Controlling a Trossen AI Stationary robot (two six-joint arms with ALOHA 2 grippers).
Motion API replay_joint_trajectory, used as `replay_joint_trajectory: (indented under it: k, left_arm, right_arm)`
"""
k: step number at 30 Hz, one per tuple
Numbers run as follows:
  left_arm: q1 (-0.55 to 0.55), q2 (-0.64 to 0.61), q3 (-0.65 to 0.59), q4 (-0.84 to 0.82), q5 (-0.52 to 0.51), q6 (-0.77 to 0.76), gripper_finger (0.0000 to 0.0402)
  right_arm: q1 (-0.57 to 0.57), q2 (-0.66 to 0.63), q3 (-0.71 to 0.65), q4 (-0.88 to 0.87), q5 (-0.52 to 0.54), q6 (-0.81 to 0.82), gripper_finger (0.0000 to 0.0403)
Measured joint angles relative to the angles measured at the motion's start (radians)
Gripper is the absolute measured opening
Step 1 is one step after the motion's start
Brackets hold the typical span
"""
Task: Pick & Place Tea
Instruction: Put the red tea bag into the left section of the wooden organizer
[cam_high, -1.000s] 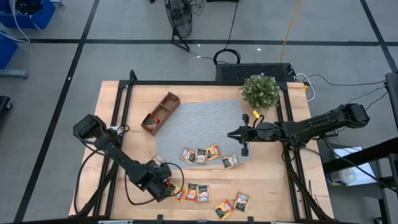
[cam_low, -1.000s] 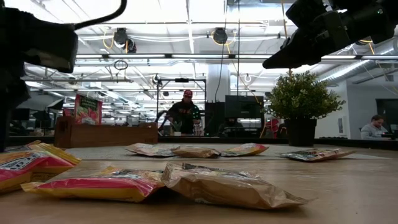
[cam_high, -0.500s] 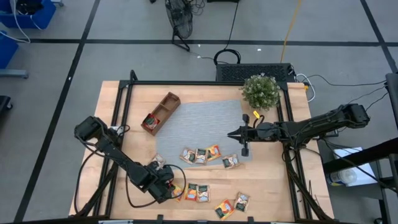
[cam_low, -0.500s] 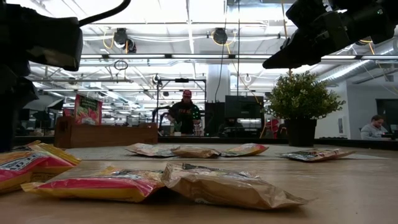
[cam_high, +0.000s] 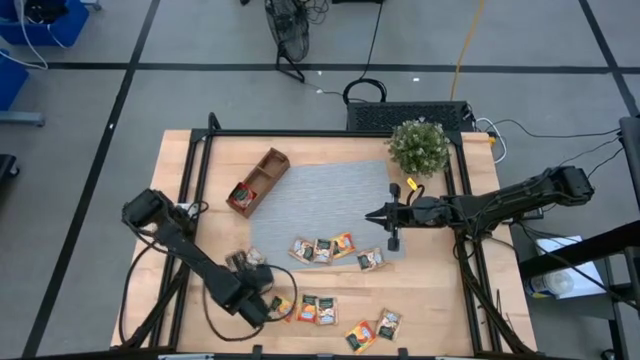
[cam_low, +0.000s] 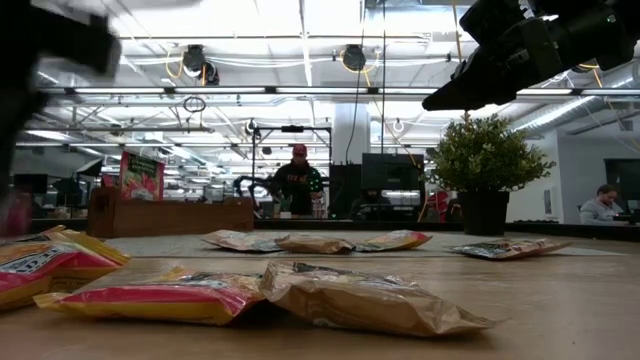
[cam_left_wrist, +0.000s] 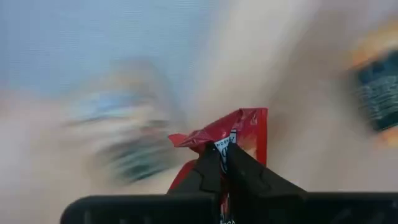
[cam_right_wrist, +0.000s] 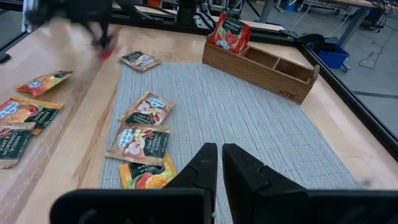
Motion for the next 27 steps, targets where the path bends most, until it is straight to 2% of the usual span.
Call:
replay_joint_trajectory:
  k: [3, 6, 7, 9, 11, 14, 18, 21, 24, 27]
  left_arm:
    - [-0.007, -0.046, 0.149, -0.263, -0.250, -0.039, 0.0009]
    - [-0.007, -0.060, 0.214, -0.573, -0.485, -0.179, 0.0009]
    - [-0.005, -0.078, 0.220, -0.592, -0.574, -0.242, 0.0009]
    - [0.022, -0.135, 0.175, -0.546, -0.732, -0.246, 0.0010]
    - [0.067, -0.185, 0.117, -0.531, -0.803, -0.247, 0.0013]
    - [0.166, -0.223, 0.021, -0.578, -0.815, -0.314, 0.0008]
    - [0.297, -0.298, -0.135, -0.562, -0.816, -0.386, 0.0008]
    - [0.384, -0.341, -0.228, -0.579, -0.780, -0.469, 0.0008]
    - [0.437, -0.412, -0.295, -0.568, -0.761, -0.528, 0.0008]
    - [0.468, -0.460, -0.340, -0.508, -0.718, -0.523, 0.0008]
  right_arm:
    - [0.000, 0.000, 0.000, 0.000, 0.000, 0.000, 0.0016]
    - [0.000, 0.007, 0.000, 0.000, 0.002, 0.000, 0.0016]
    - [0.000, 0.007, -0.001, -0.001, 0.002, 0.000, 0.0016]
    - [-0.004, 0.020, 0.000, 0.019, 0.004, -0.001, 0.0016]
    - [-0.009, 0.028, -0.001, 0.010, 0.003, -0.002, 0.0016]
    - [-0.029, 0.046, -0.001, 0.015, 0.004, -0.003, 0.0016]
    - [-0.057, 0.064, -0.001, 0.016, 0.001, 0.003, 0.0016]
    - [-0.068, 0.074, -0.001, 0.016, 0.001, 0.011, 0.0016]
    - [-0.071, 0.074, -0.001, 0.016, 0.001, 0.011, 0.0016]
    - [-0.071, 0.074, -0.001, 0.015, 0.000, 0.011, 0.0016]
